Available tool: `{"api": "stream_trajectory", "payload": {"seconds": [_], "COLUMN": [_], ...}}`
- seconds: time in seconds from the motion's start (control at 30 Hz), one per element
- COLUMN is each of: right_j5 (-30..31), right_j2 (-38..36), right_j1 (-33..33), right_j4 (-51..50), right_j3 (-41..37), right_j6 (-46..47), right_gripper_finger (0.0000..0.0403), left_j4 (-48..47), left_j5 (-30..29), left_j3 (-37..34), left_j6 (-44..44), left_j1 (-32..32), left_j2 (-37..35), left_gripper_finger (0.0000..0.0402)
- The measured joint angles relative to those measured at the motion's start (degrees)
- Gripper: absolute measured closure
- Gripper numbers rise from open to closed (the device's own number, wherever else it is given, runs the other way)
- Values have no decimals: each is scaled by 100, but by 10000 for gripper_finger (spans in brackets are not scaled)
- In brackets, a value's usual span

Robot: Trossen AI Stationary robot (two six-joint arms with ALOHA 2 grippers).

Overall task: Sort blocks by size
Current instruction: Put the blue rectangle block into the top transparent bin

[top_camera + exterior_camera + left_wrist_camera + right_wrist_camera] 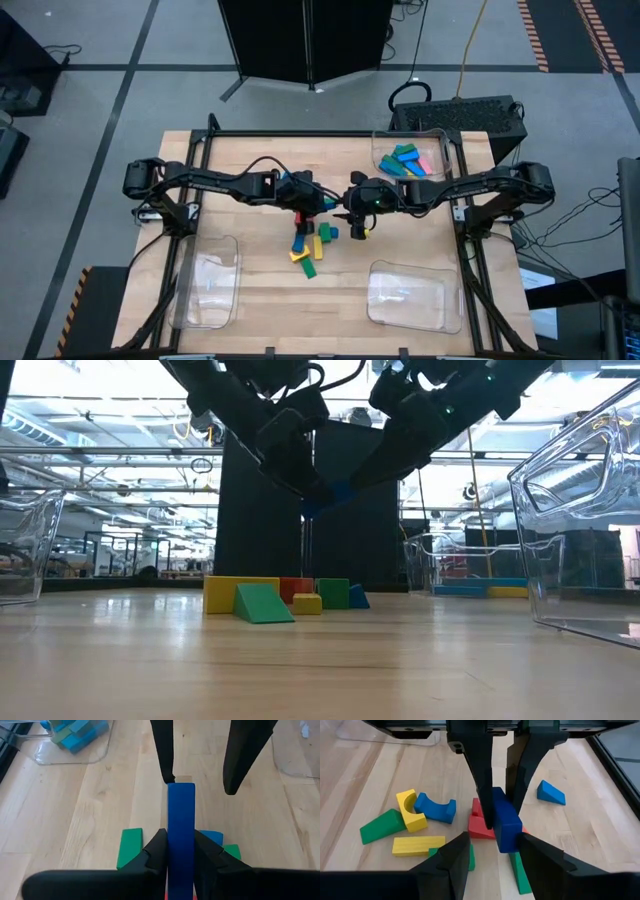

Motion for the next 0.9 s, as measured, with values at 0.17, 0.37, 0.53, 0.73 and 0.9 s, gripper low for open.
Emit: {"api": "stream_trajectory", "payload": {"seconds": [0.17,0.37,0.53,0.73,0.9], "right_j5": [81,61,41,36,32], "right_j2": [0,-94,-79,-63,-63], "right_j1": [-9,63,63,63,63], "right_j4": [131,149,40,-2,-6], "right_j3": [13,13,7,7,7], "right_j6": [-59,-193,-176,-149,-146], "right_gripper_finger": [236,236,236,248,308], "left_j4": [101,28,165,284,279], "left_j5": [113,118,101,116,116], "left_j3": [28,26,24,22,20], "left_j6": [142,143,136,125,121], "left_j1": [-26,-24,-16,-17,-15], "left_j2": [-4,-2,-2,-2,-2], "left_gripper_finger": [348,348,348,348,348]}}
